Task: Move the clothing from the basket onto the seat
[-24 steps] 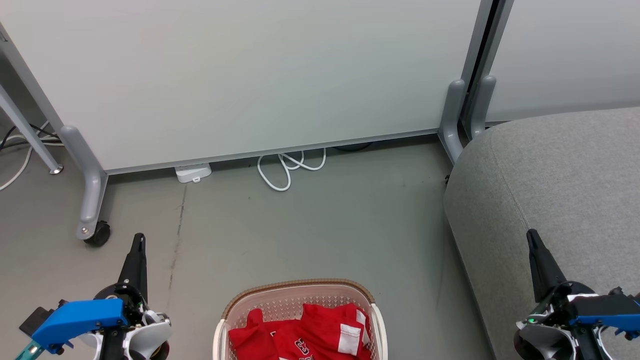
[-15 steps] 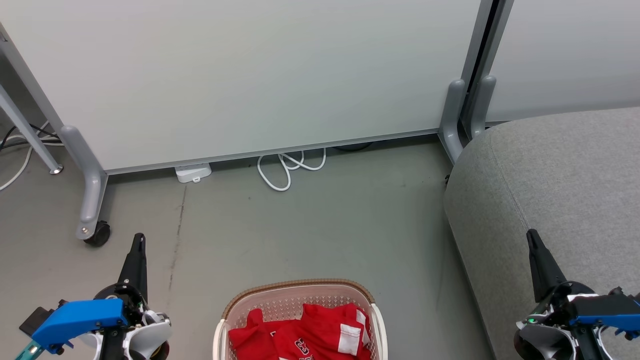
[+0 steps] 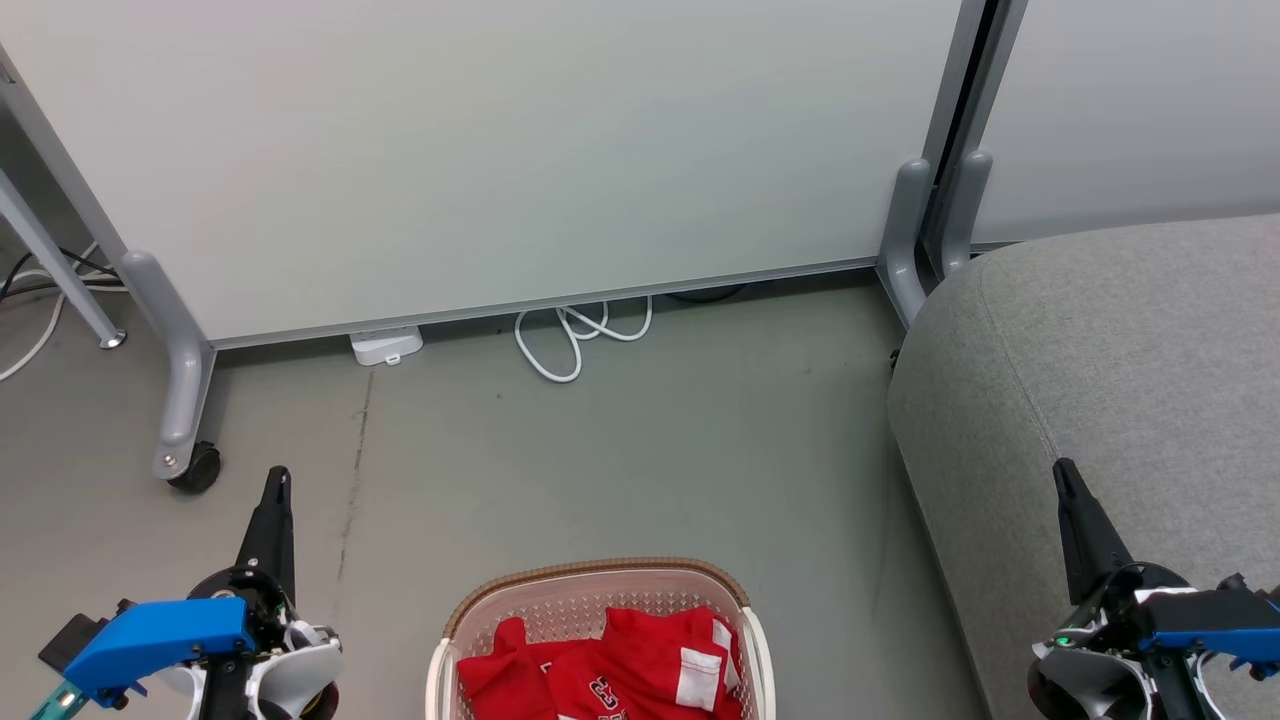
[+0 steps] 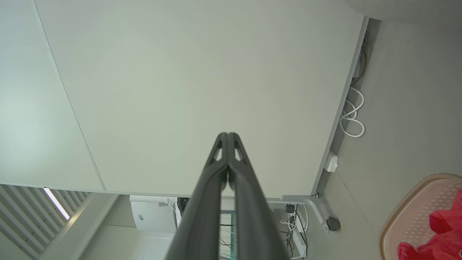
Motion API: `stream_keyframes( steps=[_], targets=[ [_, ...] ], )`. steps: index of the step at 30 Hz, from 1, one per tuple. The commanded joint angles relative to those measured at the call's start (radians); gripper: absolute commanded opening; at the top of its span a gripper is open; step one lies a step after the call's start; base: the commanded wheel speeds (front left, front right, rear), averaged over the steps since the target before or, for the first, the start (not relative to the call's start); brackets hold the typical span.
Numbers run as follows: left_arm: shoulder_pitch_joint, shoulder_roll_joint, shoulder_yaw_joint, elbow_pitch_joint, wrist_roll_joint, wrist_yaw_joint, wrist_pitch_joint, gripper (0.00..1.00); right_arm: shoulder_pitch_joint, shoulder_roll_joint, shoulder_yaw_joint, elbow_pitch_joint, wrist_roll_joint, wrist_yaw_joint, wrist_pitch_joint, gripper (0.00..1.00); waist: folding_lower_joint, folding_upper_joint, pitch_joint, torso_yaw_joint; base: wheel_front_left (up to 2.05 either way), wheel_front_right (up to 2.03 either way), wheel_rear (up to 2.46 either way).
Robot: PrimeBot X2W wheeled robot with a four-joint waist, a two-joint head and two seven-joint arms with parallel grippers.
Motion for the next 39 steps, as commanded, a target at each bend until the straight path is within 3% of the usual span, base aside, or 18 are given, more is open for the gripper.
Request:
stream_keyframes(
  steps=[1,12,13,25,39],
  targets=[
    [-0.010,-0.001,0.001,-0.004,-0.003,-0.004,0.003,0.00,-0.011,0.001,-0.001,-0.003,0.003,0.000,0.002,0.00,0.0000,0.0000,0.000,0.000,0.00,0.00,0.00],
    [-0.010,-0.001,0.001,-0.004,-0.003,-0.004,0.003,0.00,-0.011,0.001,-0.001,-0.003,0.003,0.000,0.002,0.00,0.0000,0.0000,0.000,0.000,0.00,0.00,0.00],
    [0.000,0.000,0.000,0.000,0.000,0.000,0.000,1.00,0.000,0.000,0.000,0.000,0.000,0.000,0.000,1.00,0.0000,0.0000,0.000,0.000,0.00,0.00,0.00],
    [0.025,-0.004,-0.010,0.026,0.045,0.000,-0.038,1.00,0.019,0.004,0.014,0.029,-0.038,-0.001,-0.038,1.00,0.0000,0.0000,0.002,0.001,0.00,0.00,0.00],
    [0.004,-0.003,-0.016,-0.010,0.274,0.002,-0.103,1.00,0.003,0.003,0.050,0.002,-0.265,-0.001,-0.102,1.00,0.0000,0.0000,0.008,0.006,0.00,0.00,0.00]
  ],
)
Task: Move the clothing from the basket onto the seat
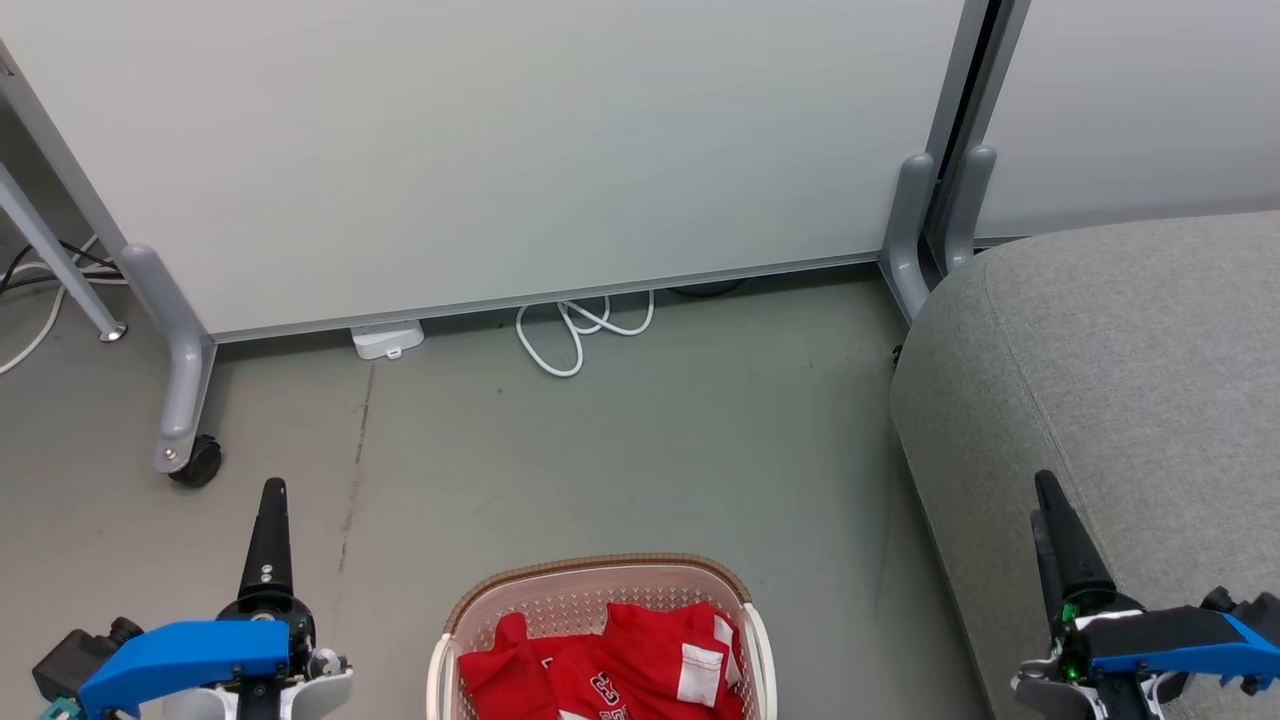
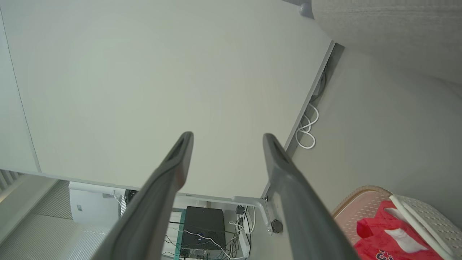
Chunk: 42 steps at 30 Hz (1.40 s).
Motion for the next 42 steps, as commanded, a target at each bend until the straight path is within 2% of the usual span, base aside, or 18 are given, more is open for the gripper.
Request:
stream_keyframes(
  steps=[1,21,42],
  targets=[
    [-0.036,0.008,-0.003,-0.024,0.043,0.004,-0.011,1.00,-0.031,-0.005,0.007,-0.022,-0.039,0.001,-0.012,1.00,0.0000,0.0000,0.001,0.000,0.00,0.00,0.00],
    [-0.042,0.010,-0.094,-0.069,0.501,0.071,-0.090,1.00,-0.048,-0.007,0.080,-0.036,-0.398,0.001,-0.091,1.00,0.0000,0.0000,0.005,0.009,0.00,0.00,0.00],
    [-0.047,0.021,-0.172,-0.040,0.813,0.100,-0.154,1.00,-0.044,-0.009,0.134,0.004,-0.687,0.002,-0.156,1.00,0.0000,0.0000,0.006,0.021,0.00,0.00,0.00]
  ],
)
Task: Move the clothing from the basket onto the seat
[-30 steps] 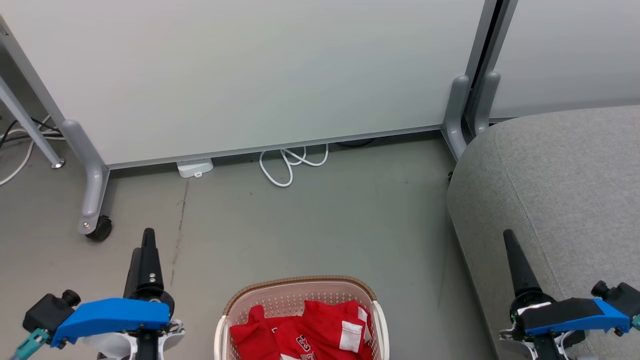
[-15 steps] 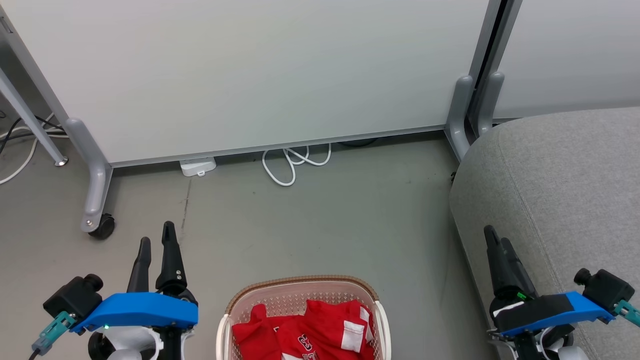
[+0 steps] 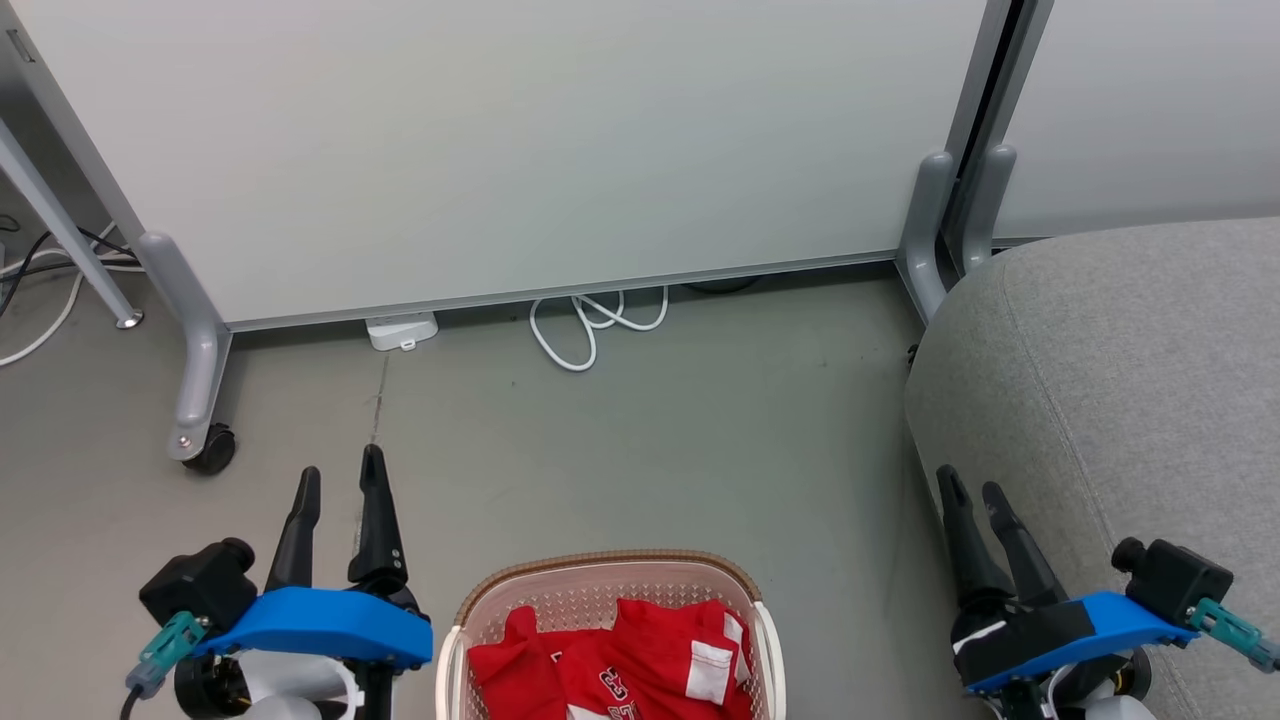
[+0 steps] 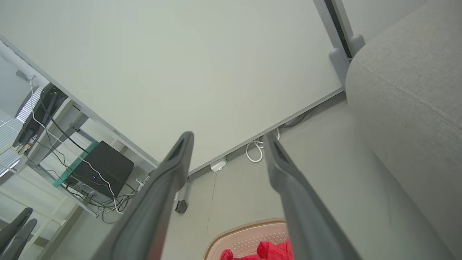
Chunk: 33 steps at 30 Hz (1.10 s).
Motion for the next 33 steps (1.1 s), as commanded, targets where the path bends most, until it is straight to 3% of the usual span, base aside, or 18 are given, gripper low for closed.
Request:
stream_keyframes(
  steps=[1,18,33],
  targets=[
    [-0.026,0.008,-0.008,-0.005,0.038,0.007,-0.012,1.00,-0.017,-0.007,0.006,-0.002,-0.037,0.002,-0.012,1.00,-0.0001,0.0000,0.000,0.001,0.00,0.00,0.00],
    [-0.032,0.022,-0.059,0.011,0.204,0.021,-0.053,1.00,-0.020,-0.008,0.018,0.021,-0.200,0.002,-0.054,1.00,-0.0001,0.0000,0.001,0.009,0.00,0.00,0.00],
    [-0.032,0.022,-0.089,0.028,0.316,-0.028,-0.086,1.00,-0.011,-0.009,0.026,0.032,-0.329,0.002,-0.088,1.00,-0.0001,0.0000,-0.001,0.021,0.00,0.00,0.00]
  ],
)
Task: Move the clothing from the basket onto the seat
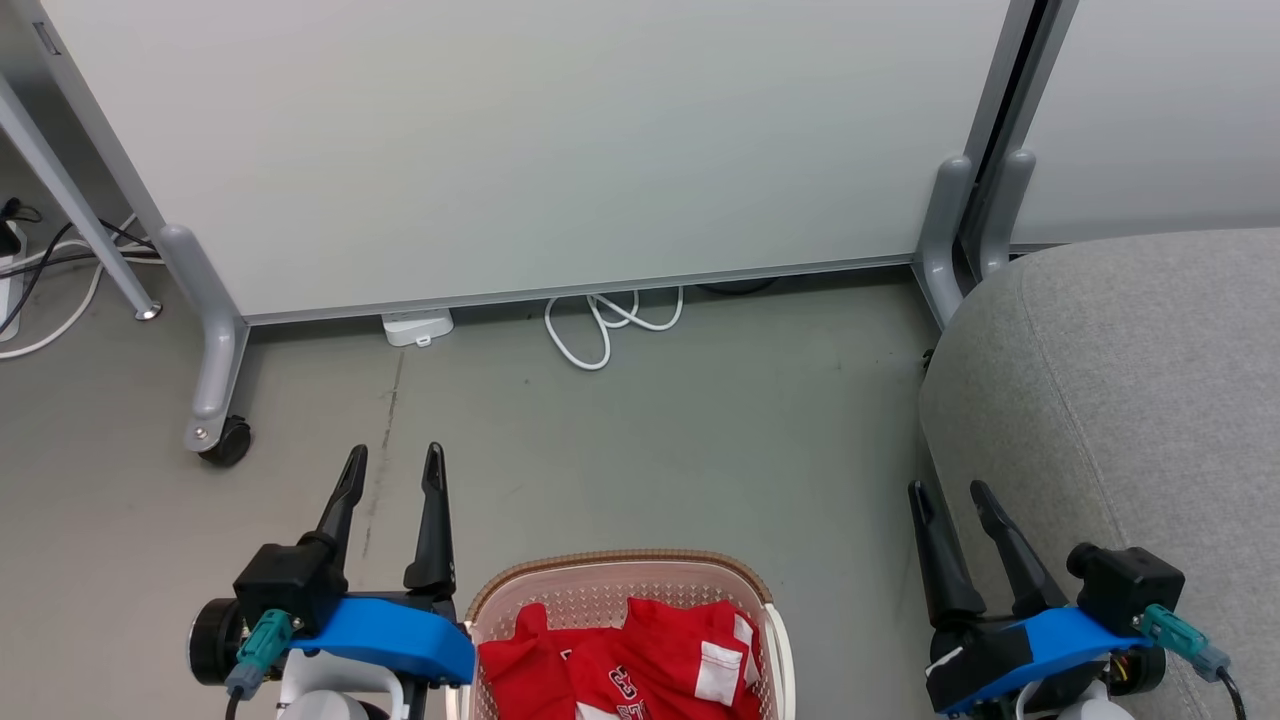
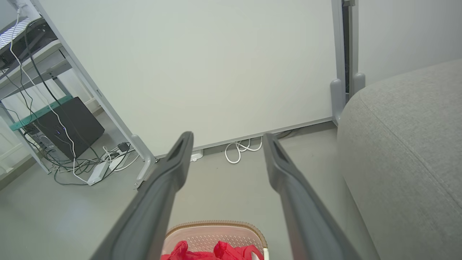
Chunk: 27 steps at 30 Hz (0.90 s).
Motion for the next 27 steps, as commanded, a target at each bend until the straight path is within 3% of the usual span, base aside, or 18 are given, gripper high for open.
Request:
stream_keyframes(
  steps=[1,27],
  targets=[
    [-0.016,0.004,-0.007,0.000,0.022,-0.006,-0.010,1.00,-0.009,-0.007,0.001,-0.001,-0.023,0.002,-0.011,1.00,-0.0001,-0.0001,0.000,0.001,0.00,0.00,0.00],
    [-0.022,-0.016,-0.003,0.077,0.191,-0.048,-0.058,1.00,-0.003,-0.008,-0.010,0.025,-0.215,0.003,-0.059,1.00,-0.0001,-0.0001,0.001,0.020,0.00,0.00,0.00]
  ],
)
